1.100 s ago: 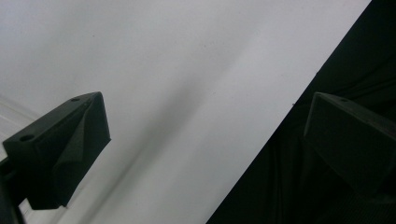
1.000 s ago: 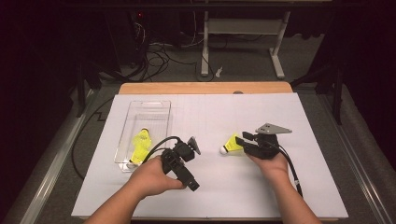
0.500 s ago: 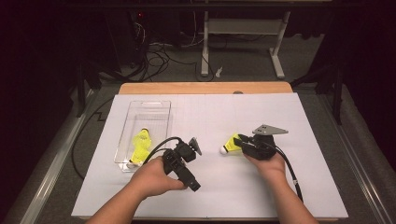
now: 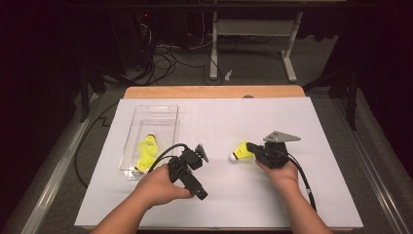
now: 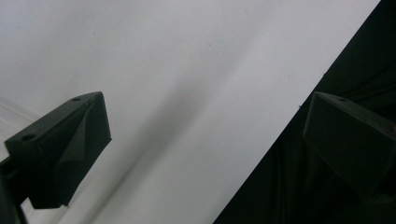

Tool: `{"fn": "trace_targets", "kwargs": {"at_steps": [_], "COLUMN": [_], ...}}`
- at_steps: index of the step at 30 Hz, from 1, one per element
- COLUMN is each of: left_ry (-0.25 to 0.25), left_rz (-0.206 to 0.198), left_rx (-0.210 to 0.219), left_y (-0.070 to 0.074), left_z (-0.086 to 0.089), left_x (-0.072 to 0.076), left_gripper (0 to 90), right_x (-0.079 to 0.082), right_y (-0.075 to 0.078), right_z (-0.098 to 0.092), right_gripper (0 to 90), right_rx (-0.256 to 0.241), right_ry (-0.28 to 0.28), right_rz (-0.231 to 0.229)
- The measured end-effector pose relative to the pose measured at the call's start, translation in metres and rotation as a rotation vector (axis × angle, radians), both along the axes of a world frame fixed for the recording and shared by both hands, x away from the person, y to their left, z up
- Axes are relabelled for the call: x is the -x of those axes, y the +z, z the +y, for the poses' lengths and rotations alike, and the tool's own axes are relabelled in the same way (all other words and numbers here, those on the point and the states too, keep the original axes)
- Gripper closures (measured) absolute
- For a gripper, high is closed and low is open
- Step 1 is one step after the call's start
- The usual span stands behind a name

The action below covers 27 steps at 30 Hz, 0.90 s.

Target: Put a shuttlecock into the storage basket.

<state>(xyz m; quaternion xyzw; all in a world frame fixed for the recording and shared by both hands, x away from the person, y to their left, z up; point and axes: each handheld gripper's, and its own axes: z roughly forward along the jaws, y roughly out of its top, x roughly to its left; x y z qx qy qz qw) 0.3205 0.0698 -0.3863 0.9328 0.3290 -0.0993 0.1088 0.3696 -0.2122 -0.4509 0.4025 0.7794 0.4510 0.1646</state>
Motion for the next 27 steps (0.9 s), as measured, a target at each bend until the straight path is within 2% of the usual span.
{"fn": "trace_targets", "kwargs": {"at_steps": [4,14,22,27], "left_ry": [0.004,0.012,0.007,0.005], "left_rz": [0.002,-0.005,-0.013,-0.016], "left_rx": [0.002,0.008,0.012,0.016], "left_y": [0.001,0.003,0.004,0.004], "left_z": [0.001,0.002,0.002,0.001], "left_x": [-0.001,-0.001,0.0,0.002], "left_gripper": [1.7,1.8,1.9,2.0], "right_x": [0.002,0.01,0.017,0.028], "right_y": [0.002,0.008,0.016,0.025], "right_z": [0.001,0.005,0.002,-0.002], "right_gripper": [90.0,90.0,90.0,90.0], "right_rx": [-0.001,-0.061,-0.097,-0.133], "right_ry": [0.012,0.058,0.061,0.067], "right_rz": [-0.011,-0.013,-0.023,-0.035]}}
